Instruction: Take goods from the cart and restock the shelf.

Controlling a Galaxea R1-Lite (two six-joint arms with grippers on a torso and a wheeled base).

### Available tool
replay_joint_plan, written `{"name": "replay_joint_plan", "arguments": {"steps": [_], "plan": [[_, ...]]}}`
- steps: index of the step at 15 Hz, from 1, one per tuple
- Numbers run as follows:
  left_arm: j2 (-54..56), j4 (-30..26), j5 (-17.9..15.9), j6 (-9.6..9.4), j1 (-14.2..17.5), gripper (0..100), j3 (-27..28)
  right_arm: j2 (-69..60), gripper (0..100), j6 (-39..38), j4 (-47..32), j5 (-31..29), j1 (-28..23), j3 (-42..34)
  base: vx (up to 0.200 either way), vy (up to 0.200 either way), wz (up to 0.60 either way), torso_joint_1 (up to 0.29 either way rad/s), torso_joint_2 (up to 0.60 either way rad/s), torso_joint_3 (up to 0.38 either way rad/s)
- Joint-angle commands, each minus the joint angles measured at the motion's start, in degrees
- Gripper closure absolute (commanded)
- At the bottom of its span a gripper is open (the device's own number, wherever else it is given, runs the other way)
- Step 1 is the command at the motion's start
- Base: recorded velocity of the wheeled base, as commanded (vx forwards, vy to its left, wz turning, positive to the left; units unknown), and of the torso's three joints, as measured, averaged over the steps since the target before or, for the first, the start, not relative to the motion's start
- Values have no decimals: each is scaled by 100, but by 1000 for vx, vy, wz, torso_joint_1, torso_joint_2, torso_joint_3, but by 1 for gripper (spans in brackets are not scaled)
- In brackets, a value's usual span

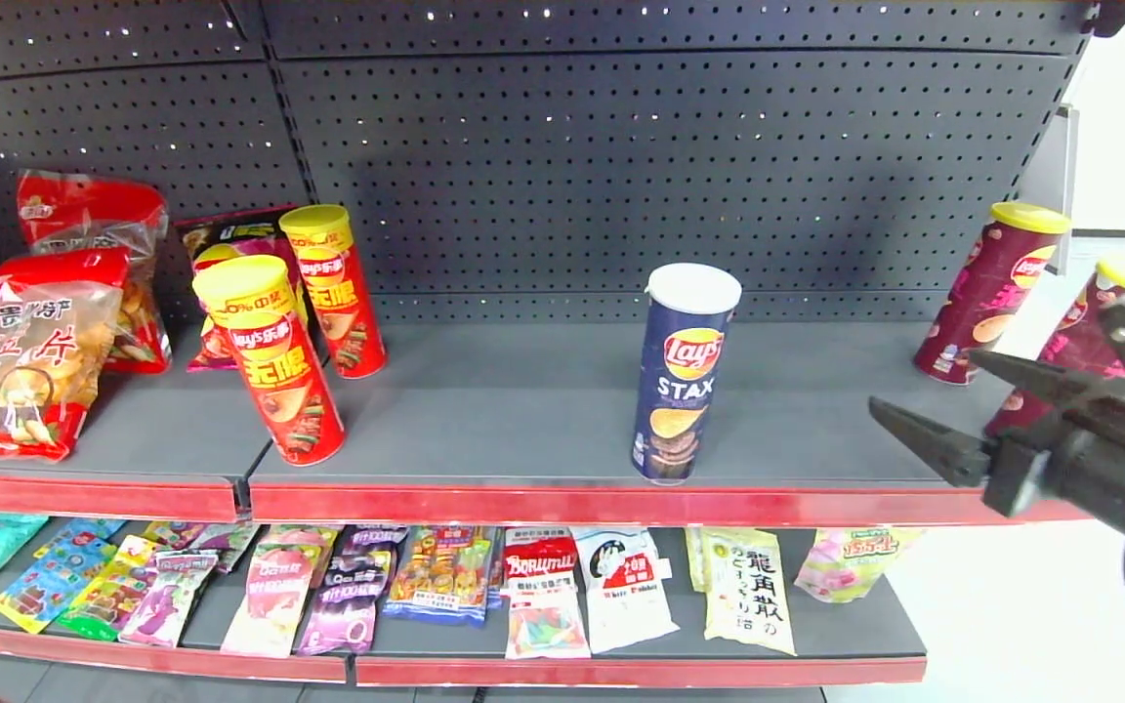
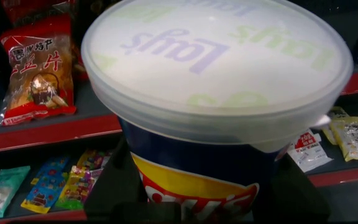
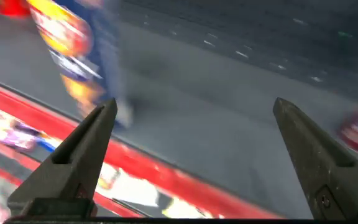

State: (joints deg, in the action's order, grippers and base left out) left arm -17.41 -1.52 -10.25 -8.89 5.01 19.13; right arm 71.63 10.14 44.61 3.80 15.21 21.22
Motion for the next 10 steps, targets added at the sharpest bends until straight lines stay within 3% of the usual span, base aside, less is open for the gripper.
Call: {"name": "replay_joint_plan", "arguments": {"steps": [1, 2, 4, 5, 8, 10], "plan": [[-35, 3, 6, 1, 0, 100, 21, -1345, 0, 14, -22, 411, -748, -1015, 0, 0, 0, 0, 0, 0], [-26, 3, 14, 1, 0, 100, 47, -2136, 0, -302, -92, 428, -897, -1551, 0, 0, 0, 0, 0, 0], [-131, 3, 6, -8, 0, 100, 179, -2681, 0, -434, -549, 376, -1126, -1727, 0, 0, 0, 0, 0, 0], [-307, 3, -12, -8, -9, 100, 346, -2988, 0, -434, -1156, 384, -1469, -1718, 0, 0, 0, 0, 0, 0], [-536, 12, -478, -8, -26, 100, 566, -3648, 0, -302, -1912, 270, -1864, -1771, 0, 0, 0, 0, 0, 0], [-606, 29, -715, 1, -26, 100, 575, -4105, 0, -302, -1973, 384, -1750, -2043, 0, 0, 0, 0, 0, 0]]}}
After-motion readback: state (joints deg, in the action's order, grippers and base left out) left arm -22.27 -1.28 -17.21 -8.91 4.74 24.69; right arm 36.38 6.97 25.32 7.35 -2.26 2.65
